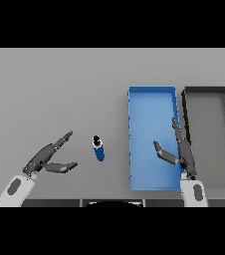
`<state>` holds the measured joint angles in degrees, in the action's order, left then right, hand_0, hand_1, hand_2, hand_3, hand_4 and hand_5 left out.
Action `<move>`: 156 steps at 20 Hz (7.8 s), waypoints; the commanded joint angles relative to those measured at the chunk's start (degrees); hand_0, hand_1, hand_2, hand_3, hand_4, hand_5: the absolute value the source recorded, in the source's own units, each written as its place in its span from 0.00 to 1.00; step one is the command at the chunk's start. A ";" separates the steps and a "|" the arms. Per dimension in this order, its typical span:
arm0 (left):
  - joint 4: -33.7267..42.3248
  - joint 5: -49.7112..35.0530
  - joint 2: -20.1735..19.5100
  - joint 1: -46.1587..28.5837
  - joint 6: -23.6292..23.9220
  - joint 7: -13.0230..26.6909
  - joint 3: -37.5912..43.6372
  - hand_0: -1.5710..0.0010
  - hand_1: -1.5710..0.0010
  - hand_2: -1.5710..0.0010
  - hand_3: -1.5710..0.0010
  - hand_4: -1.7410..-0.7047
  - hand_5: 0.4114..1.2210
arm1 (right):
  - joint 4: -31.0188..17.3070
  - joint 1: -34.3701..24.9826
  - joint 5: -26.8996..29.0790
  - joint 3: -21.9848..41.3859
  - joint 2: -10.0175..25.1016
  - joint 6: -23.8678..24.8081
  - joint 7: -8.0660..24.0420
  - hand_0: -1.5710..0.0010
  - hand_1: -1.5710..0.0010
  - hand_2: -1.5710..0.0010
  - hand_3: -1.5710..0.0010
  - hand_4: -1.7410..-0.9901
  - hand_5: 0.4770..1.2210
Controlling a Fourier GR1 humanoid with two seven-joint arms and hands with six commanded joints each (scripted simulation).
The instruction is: Pick up the blue pipe and place it into the blue bin.
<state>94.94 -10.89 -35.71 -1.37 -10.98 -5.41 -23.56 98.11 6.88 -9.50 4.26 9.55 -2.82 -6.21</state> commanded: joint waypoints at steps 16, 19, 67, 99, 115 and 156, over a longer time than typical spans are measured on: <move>-13.03 9.51 17.39 9.74 3.68 1.21 -8.46 1.00 1.00 1.00 1.00 0.62 0.05 | 0.46 0.90 0.76 -0.49 -0.09 -0.33 0.71 1.00 1.00 1.00 1.00 0.70 0.22; -14.96 11.61 18.92 11.02 5.03 2.11 -9.30 1.00 1.00 1.00 1.00 0.67 0.01 | 0.70 0.87 0.57 -0.29 -0.55 0.01 0.25 1.00 1.00 1.00 1.00 0.69 0.23; -4.17 10.73 32.70 14.59 -0.25 1.72 -6.77 0.00 0.00 0.00 0.00 0.26 1.00 | 13.11 1.36 18.46 -0.98 4.64 -11.95 5.16 1.00 0.98 0.92 1.00 0.70 0.17; -3.72 16.06 36.09 13.69 -6.01 7.85 -2.44 0.00 0.00 0.00 0.00 0.09 1.00 | 6.51 -39.52 28.74 17.69 2.33 -26.27 30.36 0.35 0.35 0.34 0.44 0.30 0.10; -2.92 18.59 36.85 12.59 -6.65 2.65 -0.11 0.07 0.15 0.18 0.26 0.14 1.00 | 7.12 -38.04 27.15 20.93 1.07 -20.58 24.38 0.01 0.01 0.01 0.02 0.01 0.97; -3.11 21.82 35.26 11.53 -11.85 10.71 1.21 1.00 1.00 1.00 1.00 0.84 0.01 | -14.01 -55.31 44.26 -7.16 16.92 -6.78 33.99 0.00 0.00 0.00 0.00 0.00 1.00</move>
<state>91.83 10.93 -0.46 10.14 -22.82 5.29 -22.35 84.08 -48.35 34.85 -2.91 26.47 -9.61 27.84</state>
